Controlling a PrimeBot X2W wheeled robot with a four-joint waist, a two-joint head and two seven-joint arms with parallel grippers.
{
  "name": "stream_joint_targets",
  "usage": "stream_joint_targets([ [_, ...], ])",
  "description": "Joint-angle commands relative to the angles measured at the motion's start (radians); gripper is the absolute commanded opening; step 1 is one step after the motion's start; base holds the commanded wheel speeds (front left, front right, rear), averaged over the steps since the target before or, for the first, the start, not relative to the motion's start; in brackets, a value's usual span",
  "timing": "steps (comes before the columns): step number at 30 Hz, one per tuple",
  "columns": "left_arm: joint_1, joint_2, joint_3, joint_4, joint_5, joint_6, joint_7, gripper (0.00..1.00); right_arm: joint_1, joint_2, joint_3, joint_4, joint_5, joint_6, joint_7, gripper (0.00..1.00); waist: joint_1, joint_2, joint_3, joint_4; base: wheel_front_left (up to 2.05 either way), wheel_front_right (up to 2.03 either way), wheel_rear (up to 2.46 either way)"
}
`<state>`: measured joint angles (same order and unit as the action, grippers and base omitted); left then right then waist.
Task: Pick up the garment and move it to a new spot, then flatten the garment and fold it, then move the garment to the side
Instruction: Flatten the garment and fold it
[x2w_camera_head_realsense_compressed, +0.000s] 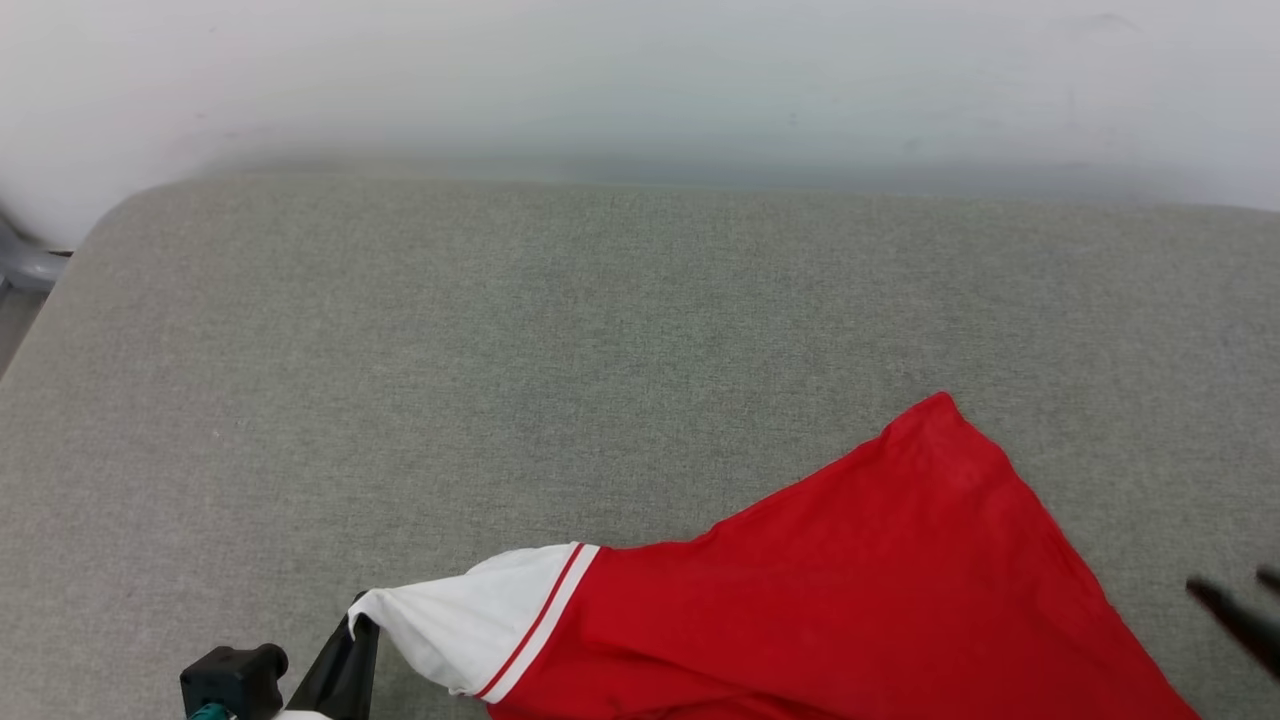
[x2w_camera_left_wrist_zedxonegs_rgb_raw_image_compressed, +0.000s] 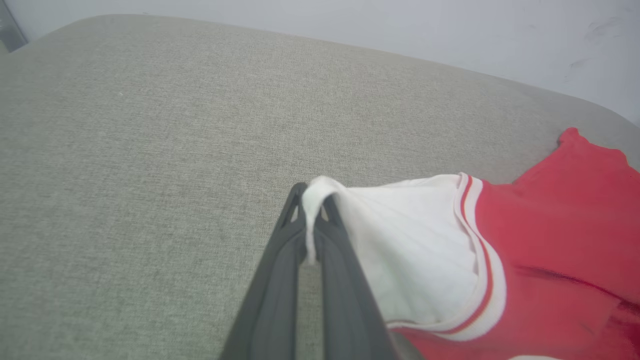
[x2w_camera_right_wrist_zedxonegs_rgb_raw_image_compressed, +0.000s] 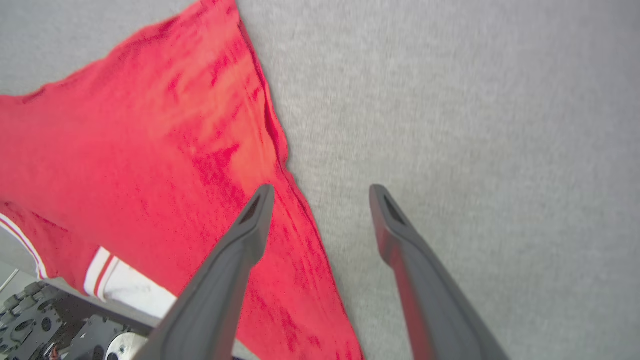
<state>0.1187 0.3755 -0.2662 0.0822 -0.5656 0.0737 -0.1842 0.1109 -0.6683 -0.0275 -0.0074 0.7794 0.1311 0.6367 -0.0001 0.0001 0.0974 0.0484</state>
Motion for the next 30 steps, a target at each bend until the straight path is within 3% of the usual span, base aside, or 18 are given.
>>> stream_joint_targets([
  [1, -0.006, 0.003, -0.003, -0.01, -0.001, 0.003, 0.001, 0.0, -0.073, -0.006, -0.011, -0.048, -0.016, -0.001, -0.006, 1.0, 0.0001, -0.0001, 0.01, 0.007, 0.0, 0.0, 0.0],
  [7, -0.037, -0.001, -0.014, -0.021, 0.005, -0.004, 0.002, 0.0, -0.261, -0.017, 0.051, -0.115, -0.054, -0.001, 0.039, 1.0, 0.0001, -0.0001, 0.041, 0.027, 0.0, 0.0, 0.0],
  [12, -0.076, -0.01, -0.032, -0.028, 0.015, -0.013, -0.002, 0.0, -0.468, -0.019, 0.194, -0.086, -0.097, -0.001, 0.15, 1.0, 0.0001, -0.0001, 0.083, 0.059, 0.0, 0.0, 0.0],
  [21, -0.14, -0.032, -0.062, -0.027, 0.03, -0.028, -0.016, 0.0, -0.738, -0.024, 0.442, 0.111, -0.127, -0.001, 0.358, 1.0, 0.0001, -0.0001, 0.158, 0.124, 0.0, 0.0, 0.0],
  [30, -0.205, -0.06, -0.086, -0.009, 0.041, -0.044, -0.034, 0.0, -0.807, -0.001, 0.616, 0.353, -0.154, -0.001, 0.347, 1.0, 0.0001, -0.0001, 0.239, 0.177, 0.0, 0.0, 0.0],
])
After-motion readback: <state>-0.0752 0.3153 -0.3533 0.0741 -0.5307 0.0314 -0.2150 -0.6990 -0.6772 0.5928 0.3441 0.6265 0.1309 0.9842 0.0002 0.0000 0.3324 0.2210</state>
